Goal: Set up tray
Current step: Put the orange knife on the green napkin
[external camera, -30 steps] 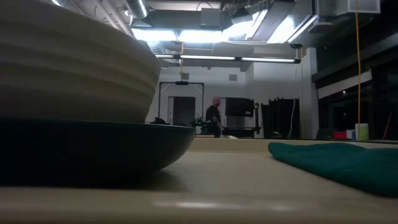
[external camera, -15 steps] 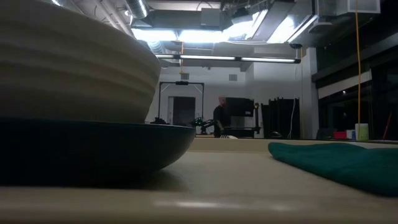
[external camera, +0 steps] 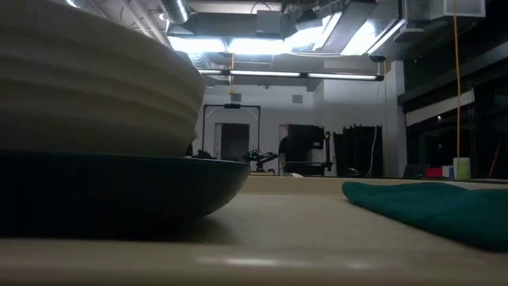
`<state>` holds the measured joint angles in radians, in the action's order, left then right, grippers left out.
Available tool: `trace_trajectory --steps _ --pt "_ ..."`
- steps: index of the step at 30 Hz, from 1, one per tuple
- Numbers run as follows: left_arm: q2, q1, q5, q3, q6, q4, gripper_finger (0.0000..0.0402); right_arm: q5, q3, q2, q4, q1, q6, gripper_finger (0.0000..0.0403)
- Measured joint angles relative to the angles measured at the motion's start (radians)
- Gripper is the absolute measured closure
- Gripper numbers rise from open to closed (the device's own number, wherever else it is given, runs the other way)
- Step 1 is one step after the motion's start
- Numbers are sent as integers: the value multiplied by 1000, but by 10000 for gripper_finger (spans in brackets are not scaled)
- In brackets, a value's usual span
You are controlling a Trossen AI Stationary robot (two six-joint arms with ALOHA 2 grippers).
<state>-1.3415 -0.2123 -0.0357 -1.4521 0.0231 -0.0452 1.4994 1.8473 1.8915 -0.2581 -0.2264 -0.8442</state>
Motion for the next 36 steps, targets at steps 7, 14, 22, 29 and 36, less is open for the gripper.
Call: trace_trajectory --steps 7,14,22,29,36 --pt "0 -8 21 0 -2 -3 362 3 0 -1 -4 2 1 382" --pt "1 -16 14 0 0 -3 362 -2 0 -1 -8 1 1 381" --pt "2 -17 -55 -5 -5 -27 274 -6 46 -1 -10 -1 0 381" --pt "2 -3 -52 -99 -45 -124 201 -3 63 -1 -9 2 2 381" --pt "20 -6 90 -255 -189 -479 171 67 63 -32 -50 -17 93 381"
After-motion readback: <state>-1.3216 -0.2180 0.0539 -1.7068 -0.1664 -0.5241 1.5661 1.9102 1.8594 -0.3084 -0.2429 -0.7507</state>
